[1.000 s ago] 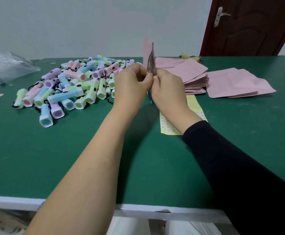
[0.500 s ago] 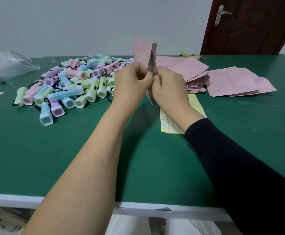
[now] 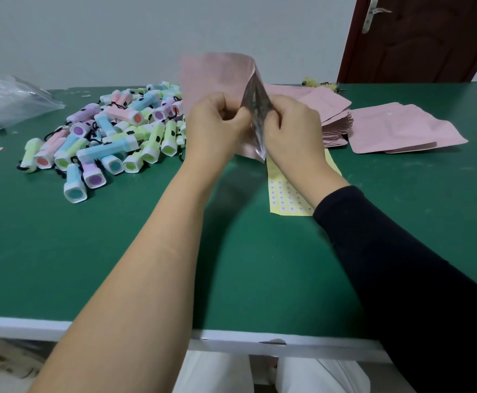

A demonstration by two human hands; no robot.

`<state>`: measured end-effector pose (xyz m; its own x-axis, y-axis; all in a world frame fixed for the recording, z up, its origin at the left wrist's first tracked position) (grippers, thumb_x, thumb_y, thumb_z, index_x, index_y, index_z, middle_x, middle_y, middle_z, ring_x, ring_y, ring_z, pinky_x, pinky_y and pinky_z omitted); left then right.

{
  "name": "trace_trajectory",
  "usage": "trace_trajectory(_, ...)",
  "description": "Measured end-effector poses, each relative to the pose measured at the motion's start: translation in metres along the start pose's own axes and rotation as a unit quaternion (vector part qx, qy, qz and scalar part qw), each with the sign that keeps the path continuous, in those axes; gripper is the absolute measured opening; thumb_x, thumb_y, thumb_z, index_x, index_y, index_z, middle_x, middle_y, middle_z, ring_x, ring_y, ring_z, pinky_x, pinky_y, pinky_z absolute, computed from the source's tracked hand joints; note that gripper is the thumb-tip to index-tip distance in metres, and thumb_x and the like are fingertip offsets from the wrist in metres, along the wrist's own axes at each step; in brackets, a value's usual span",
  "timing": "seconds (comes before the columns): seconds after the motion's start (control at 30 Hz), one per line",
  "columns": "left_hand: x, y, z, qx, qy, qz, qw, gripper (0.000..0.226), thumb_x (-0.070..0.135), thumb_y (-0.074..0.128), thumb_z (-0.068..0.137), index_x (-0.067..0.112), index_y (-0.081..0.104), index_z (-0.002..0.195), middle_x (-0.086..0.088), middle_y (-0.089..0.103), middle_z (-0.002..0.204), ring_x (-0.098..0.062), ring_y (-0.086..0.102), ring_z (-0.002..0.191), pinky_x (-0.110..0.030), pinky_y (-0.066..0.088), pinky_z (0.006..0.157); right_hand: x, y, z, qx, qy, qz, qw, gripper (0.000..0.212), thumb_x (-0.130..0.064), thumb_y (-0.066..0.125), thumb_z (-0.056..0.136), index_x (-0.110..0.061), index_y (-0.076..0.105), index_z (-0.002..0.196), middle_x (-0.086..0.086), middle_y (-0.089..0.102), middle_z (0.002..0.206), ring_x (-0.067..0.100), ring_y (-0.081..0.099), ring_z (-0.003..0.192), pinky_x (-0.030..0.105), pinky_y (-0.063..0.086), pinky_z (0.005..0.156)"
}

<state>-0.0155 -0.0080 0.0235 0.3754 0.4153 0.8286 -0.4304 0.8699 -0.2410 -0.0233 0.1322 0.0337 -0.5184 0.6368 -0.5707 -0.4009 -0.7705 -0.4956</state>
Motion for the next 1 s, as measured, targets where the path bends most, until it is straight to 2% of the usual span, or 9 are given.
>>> trace_trajectory(0.23, 0.006, 0.007, -0.002, 0.0, 0.042, 0.102, 0.994, 0.016, 0.014, 0.062, 0.087, 0.021, 0.056, 0.074, 0.017, 0.058, 0.066, 0.007, 0.053, 0.062, -0.006, 0.037, 0.06, 0.009, 0.019, -0.002, -0.05, 0.037, 0.034, 0.997, 0.035, -0.011, 0.042, 0.093, -0.022, 0.064, 0.118, 0.001, 0.068, 0.093, 0.026, 0.059, 0.092, 0.03, 0.041, 0.074)
trace_trajectory(0.37, 0.015, 0.012, -0.007, -0.005, 0.071, 0.101, 0.992, 0.012, 0.014, 0.06, 0.088, 0.019, 0.057, 0.078, 0.018, 0.058, 0.069, 0.0, 0.055, 0.068, -0.01, 0.041, 0.064, 0.012, 0.031, -0.006, -0.106, 0.048, 0.064, 0.991, 0.031, -0.011, 0.046, 0.093, -0.023, 0.057, 0.12, -0.018, 0.053, 0.073, 0.01, 0.053, 0.071, 0.017, 0.037, 0.057)
trace_trajectory(0.53, 0.014, 0.017, -0.01, -0.005, 0.064, 0.095, 0.993, 0.011, 0.009, 0.056, 0.088, 0.017, 0.057, 0.095, 0.013, 0.062, 0.091, -0.001, 0.058, 0.087, -0.015, 0.043, 0.075, 0.015, 0.034, -0.011, -0.092, 0.087, 0.137, 0.982, 0.03, -0.002, 0.048, 0.09, -0.025, 0.051, 0.11, -0.022, 0.05, 0.079, -0.021, 0.051, 0.064, 0.0, 0.035, 0.053)
trace_trajectory(0.6, 0.002, 0.02, -0.008, -0.024, 0.004, 0.038, 0.999, 0.033, 0.001, 0.052, 0.087, 0.013, 0.054, 0.119, 0.008, 0.062, 0.112, -0.001, 0.057, 0.102, -0.008, 0.042, 0.083, 0.011, 0.042, -0.015, -0.12, 0.078, 0.089, 0.986, 0.034, -0.004, 0.048, 0.091, -0.017, 0.051, 0.123, -0.016, 0.052, 0.082, -0.002, 0.054, 0.072, 0.008, 0.037, 0.054)
trace_trajectory(0.67, -0.014, 0.024, -0.006, -0.05, -0.057, 0.016, 0.997, 0.049, 0.002, 0.049, 0.09, 0.015, 0.043, 0.138, 0.005, 0.06, 0.13, -0.006, 0.057, 0.115, -0.012, 0.041, 0.093, 0.006, 0.05, -0.02, -0.148, 0.06, 0.045, 0.986, 0.047, -0.007, 0.046, 0.091, -0.018, 0.042, 0.137, -0.005, 0.059, 0.086, 0.022, 0.058, 0.083, 0.028, 0.046, 0.068)
trace_trajectory(0.77, -0.028, 0.027, -0.001, -0.077, -0.078, 0.036, 0.993, 0.053, 0.003, 0.046, 0.095, 0.012, 0.039, 0.146, -0.007, 0.061, 0.129, -0.019, 0.06, 0.113, -0.025, 0.048, 0.091, 0.0, 0.058, -0.026, -0.171, 0.045, 0.019, 0.984, 0.064, -0.008, 0.044, 0.09, -0.033, 0.028, 0.147, 0.008, 0.067, 0.106, 0.035, 0.061, 0.094, 0.043, 0.052, 0.082)
trace_trajectory(0.83, -0.032, 0.03, 0.0, -0.088, -0.09, 0.022, 0.992, 0.052, -0.002, 0.043, 0.094, 0.007, 0.039, 0.145, -0.013, 0.061, 0.127, -0.017, 0.061, 0.101, -0.019, 0.048, 0.081, 0.002, 0.056, -0.026, -0.161, 0.039, -0.011, 0.986, 0.068, -0.009, 0.045, 0.09, -0.031, 0.023, 0.151, 0.011, 0.066, 0.115, 0.036, 0.06, 0.1, 0.043, 0.051, 0.084)
trace_trajectory(0.9, -0.031, 0.033, -0.001, -0.098, -0.09, 0.003, 0.991, 0.057, -0.007, 0.039, 0.092, 0.006, 0.035, 0.147, -0.014, 0.062, 0.126, -0.008, 0.059, 0.091, -0.017, 0.049, 0.08, 0.009, 0.046, -0.022, -0.12, 0.059, 0.002, 0.991, 0.054, -0.012, 0.042, 0.094, -0.024, 0.035, 0.146, 0.014, 0.066, 0.114, 0.037, 0.059, 0.1, 0.038, 0.048, 0.081)
trace_trajectory(1.0, -0.026, 0.041, -0.004, -0.132, -0.079, 0.005, 0.988, 0.075, -0.008, 0.034, 0.091, 0.025, 0.019, 0.156, -0.006, 0.058, 0.136, -0.011, 0.061, 0.11, -0.03, 0.052, 0.097, 0.02, 0.032, -0.017, -0.06, 0.084, 0.04, 0.994, 0.044, -0.01, 0.044, 0.094, -0.019, 0.049, 0.136, 0.011, 0.068, 0.115, 0.035, 0.058, 0.102, 0.031, 0.036, 0.072)
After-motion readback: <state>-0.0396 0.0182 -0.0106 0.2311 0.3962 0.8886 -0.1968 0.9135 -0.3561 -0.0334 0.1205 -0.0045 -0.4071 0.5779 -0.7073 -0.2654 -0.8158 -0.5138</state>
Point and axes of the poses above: each hand's wrist, its own z-axis towards the middle knuckle, its own y-axis out of the palm, x = y × z, the point moved 10 cm from there along z, towards the middle knuckle
